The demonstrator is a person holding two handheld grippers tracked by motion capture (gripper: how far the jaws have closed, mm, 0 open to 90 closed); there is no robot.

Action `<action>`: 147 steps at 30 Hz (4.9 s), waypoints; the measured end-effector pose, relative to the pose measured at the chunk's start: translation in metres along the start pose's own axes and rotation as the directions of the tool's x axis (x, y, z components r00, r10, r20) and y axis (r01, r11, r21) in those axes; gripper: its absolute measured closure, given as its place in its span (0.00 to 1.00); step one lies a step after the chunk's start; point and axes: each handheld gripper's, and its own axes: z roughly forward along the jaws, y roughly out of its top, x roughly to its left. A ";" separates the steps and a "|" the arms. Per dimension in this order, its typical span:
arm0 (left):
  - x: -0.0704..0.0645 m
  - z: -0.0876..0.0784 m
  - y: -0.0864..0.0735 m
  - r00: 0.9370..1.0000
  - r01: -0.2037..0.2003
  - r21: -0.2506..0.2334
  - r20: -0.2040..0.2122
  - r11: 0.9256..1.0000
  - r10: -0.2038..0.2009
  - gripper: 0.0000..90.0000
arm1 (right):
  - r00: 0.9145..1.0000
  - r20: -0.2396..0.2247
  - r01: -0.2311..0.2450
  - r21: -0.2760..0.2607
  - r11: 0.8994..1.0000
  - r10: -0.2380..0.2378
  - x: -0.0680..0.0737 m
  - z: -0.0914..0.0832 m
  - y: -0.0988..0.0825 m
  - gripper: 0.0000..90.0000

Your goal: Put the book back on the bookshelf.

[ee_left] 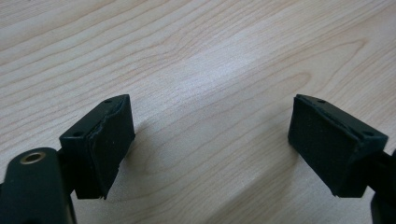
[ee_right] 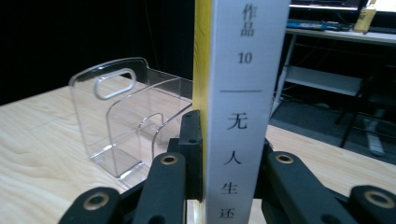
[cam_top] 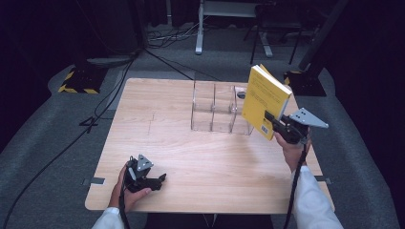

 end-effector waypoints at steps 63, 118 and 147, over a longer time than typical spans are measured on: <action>0.000 0.001 0.001 1.000 -0.016 0.001 0.012 1.000 0.016 0.17 | 0.988 0.151 -0.033 0.075 0.997 0.021 0.005 0.110 -0.032 0.84; 0.000 0.000 0.001 1.000 -0.015 0.001 0.010 1.000 0.015 0.17 | 0.989 0.147 0.004 0.199 0.980 -0.034 -0.008 0.065 -0.061 0.74; -0.001 0.001 0.001 1.000 -0.012 -0.001 0.008 1.000 0.012 0.17 | 0.993 -0.065 0.112 0.330 0.937 -0.096 -0.009 0.038 -0.044 0.62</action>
